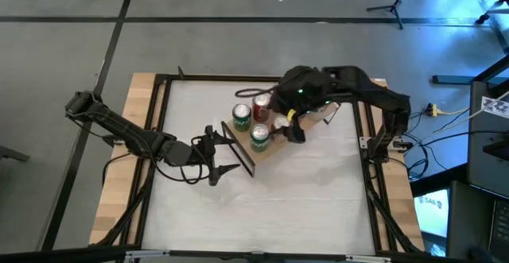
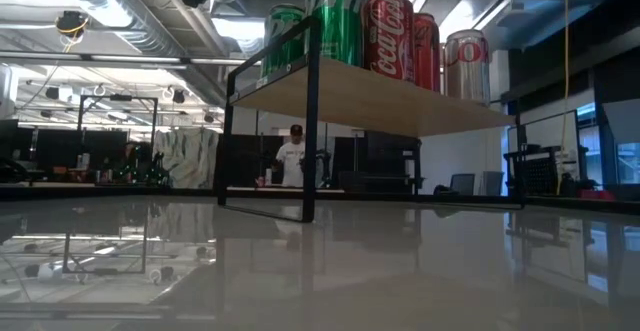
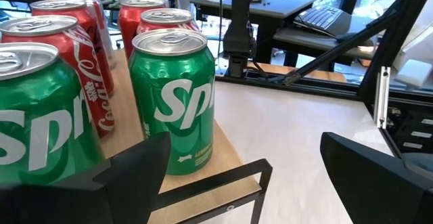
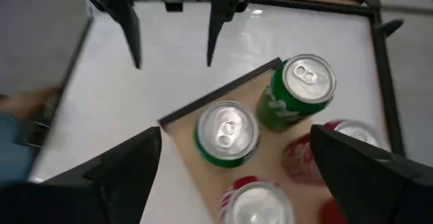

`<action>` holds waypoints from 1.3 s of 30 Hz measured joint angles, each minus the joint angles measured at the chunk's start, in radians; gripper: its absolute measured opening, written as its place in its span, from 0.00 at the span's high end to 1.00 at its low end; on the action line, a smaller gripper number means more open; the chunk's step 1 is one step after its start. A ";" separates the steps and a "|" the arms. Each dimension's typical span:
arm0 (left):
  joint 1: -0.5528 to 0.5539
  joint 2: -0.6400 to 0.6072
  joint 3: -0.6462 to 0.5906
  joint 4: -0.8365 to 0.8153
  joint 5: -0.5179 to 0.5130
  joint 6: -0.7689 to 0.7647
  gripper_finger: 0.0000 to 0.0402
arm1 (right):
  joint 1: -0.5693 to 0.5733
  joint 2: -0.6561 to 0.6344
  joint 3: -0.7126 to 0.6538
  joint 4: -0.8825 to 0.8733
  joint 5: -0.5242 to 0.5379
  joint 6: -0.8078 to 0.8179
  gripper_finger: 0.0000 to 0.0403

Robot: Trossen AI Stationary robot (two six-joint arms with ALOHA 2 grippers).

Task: Place canned beverage on shelf
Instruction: Return to Home Position

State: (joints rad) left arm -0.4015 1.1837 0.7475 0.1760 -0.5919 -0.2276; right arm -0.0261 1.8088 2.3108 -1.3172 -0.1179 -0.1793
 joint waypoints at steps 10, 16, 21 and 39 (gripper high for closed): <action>0.026 0.000 0.000 0.129 -0.001 0.075 0.08 | 0.000 -0.013 0.039 -0.105 -0.059 0.148 0.08; 0.051 -0.026 0.000 0.198 0.042 0.171 0.09 | 0.000 -0.020 0.042 -0.200 -0.059 0.116 0.08; 0.089 -0.119 0.000 0.201 0.098 0.213 0.12 | 0.000 -0.044 0.044 -0.237 -0.059 0.067 0.14; 0.259 -0.509 0.001 -0.214 0.112 0.291 0.49 | 0.000 -0.326 0.045 -0.255 -0.056 -0.006 0.82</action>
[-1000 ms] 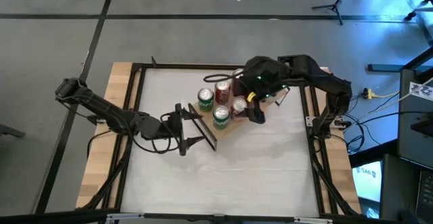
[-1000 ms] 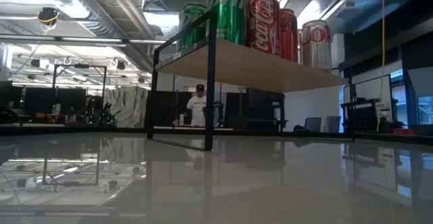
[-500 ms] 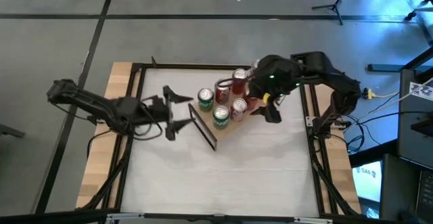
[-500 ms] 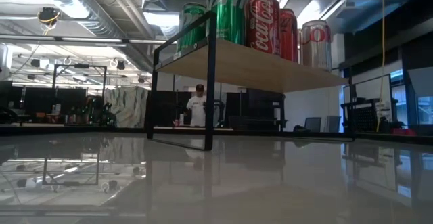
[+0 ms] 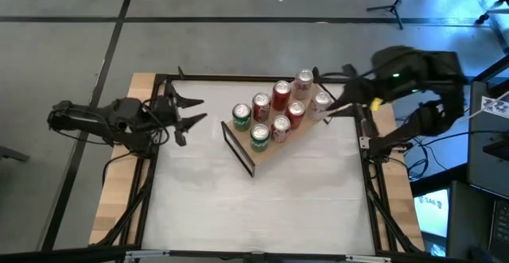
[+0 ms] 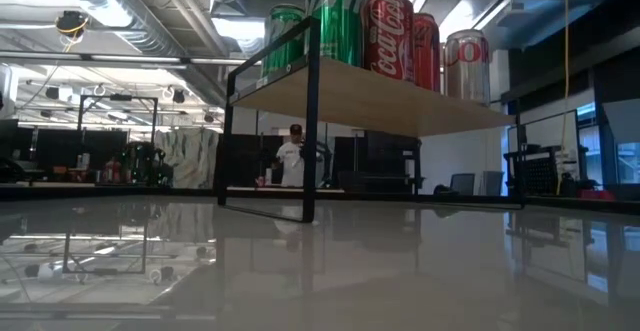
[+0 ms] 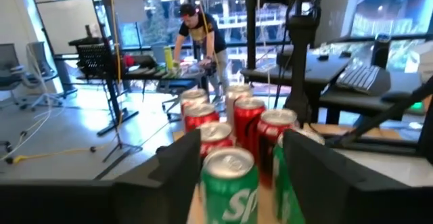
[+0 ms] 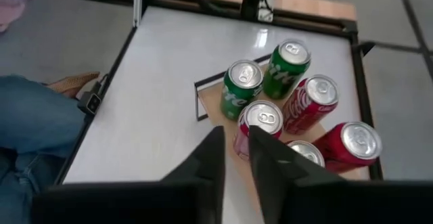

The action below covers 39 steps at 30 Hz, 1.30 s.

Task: Place canned beverage on shelf
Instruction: Return to Home Position

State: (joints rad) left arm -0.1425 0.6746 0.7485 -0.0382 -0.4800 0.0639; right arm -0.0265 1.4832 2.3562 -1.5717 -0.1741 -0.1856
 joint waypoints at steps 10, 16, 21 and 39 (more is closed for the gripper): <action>0.014 -0.181 -0.001 -0.200 -0.001 -0.002 0.80 | 0.000 -0.170 -0.158 0.074 -0.001 -0.033 0.99; 0.014 -0.227 -0.026 -0.241 0.001 -0.010 0.98 | 0.000 -0.321 -0.472 0.288 -0.002 -0.065 0.98; 0.014 -0.255 -0.116 -0.231 0.001 -0.052 1.00 | 0.000 -0.478 -0.800 0.490 -0.002 -0.064 0.99; 0.052 -0.473 -0.443 -0.004 0.001 0.024 1.00 | 0.000 -1.142 -1.701 1.101 0.035 0.061 0.99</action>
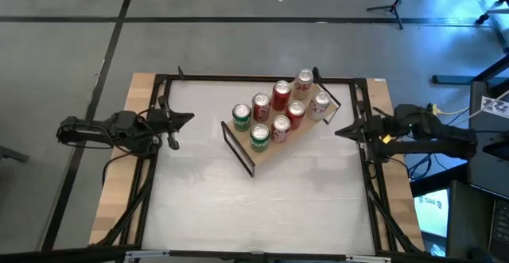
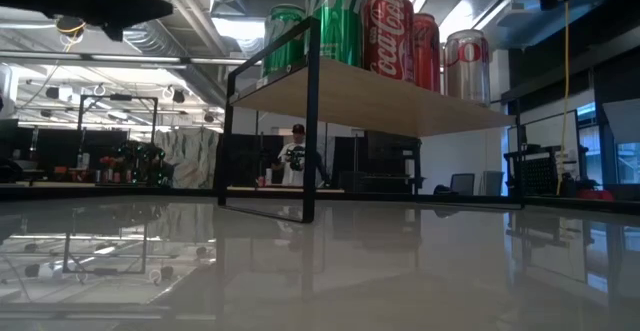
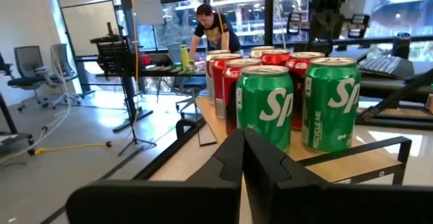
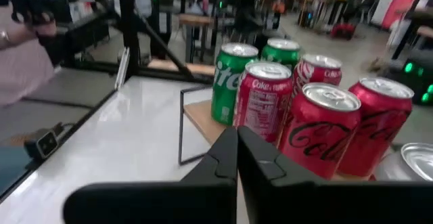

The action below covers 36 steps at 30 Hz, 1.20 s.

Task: Place canned beverage on shelf
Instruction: Return to Home Position

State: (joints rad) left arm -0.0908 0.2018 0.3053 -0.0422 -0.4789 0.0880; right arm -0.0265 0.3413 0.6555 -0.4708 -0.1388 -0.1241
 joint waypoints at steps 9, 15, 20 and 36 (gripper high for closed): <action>0.024 -0.121 -0.084 0.001 0.081 -0.007 1.00 | 0.000 -0.152 -0.202 0.187 0.016 -0.007 0.99; 0.034 -0.181 -0.161 0.044 0.088 -0.031 1.00 | 0.000 -0.195 -0.298 0.249 0.022 -0.006 0.99; 0.034 -0.199 -0.188 0.059 0.105 -0.029 1.00 | 0.000 -0.219 -0.361 0.308 0.015 -0.003 0.99; 0.034 -0.199 -0.241 0.058 0.108 -0.057 1.00 | 0.000 -0.230 -0.510 0.446 0.038 0.076 0.99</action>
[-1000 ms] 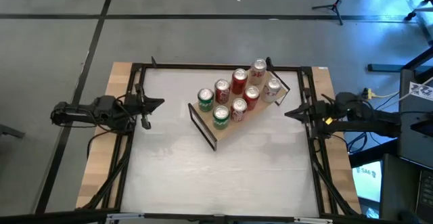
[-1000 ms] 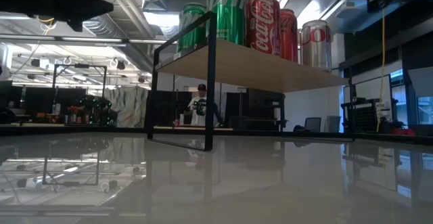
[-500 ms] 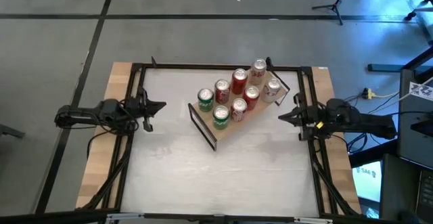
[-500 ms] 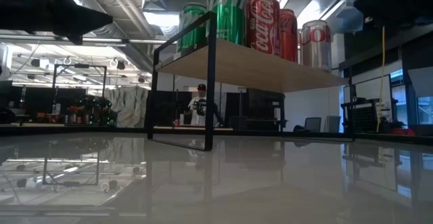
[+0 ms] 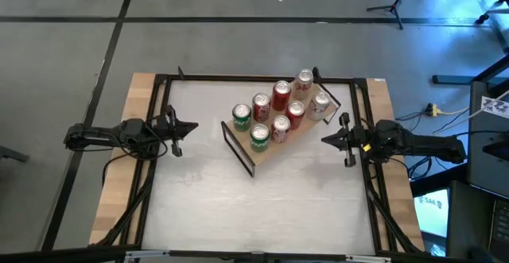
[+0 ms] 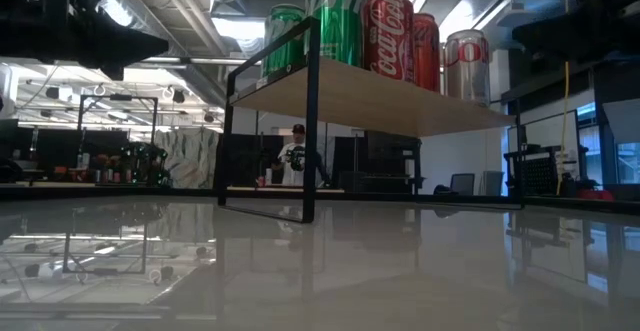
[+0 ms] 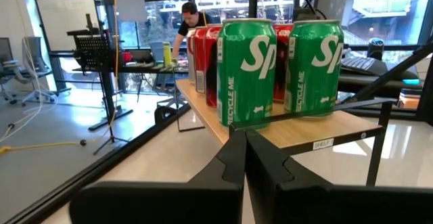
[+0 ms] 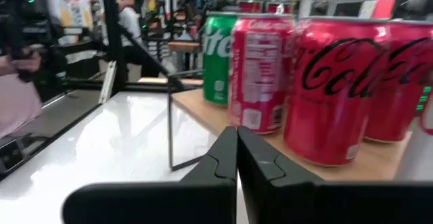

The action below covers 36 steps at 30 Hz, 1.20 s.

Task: Place canned beverage on shelf
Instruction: Return to Home Position

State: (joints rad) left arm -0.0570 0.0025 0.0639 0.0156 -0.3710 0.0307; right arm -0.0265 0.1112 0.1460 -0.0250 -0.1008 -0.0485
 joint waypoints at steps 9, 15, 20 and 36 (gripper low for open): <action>0.000 0.000 0.000 -0.004 0.026 -0.022 1.00 | 0.000 0.000 -0.080 0.108 0.022 0.020 0.99; 0.000 0.000 0.000 -0.023 0.023 -0.052 1.00 | 0.000 0.000 -0.139 0.184 0.022 0.045 0.99; 0.000 0.000 0.000 -0.027 0.023 -0.055 1.00 | 0.000 0.000 -0.139 0.181 0.022 0.045 0.99; 0.000 0.000 0.001 -0.143 0.021 -0.073 1.00 | 0.000 0.001 -0.139 0.051 0.110 0.071 0.99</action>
State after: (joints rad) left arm -0.0570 0.0025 0.0645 -0.1276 -0.3496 -0.0426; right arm -0.0268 0.1120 0.0072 0.0261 0.0092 0.0226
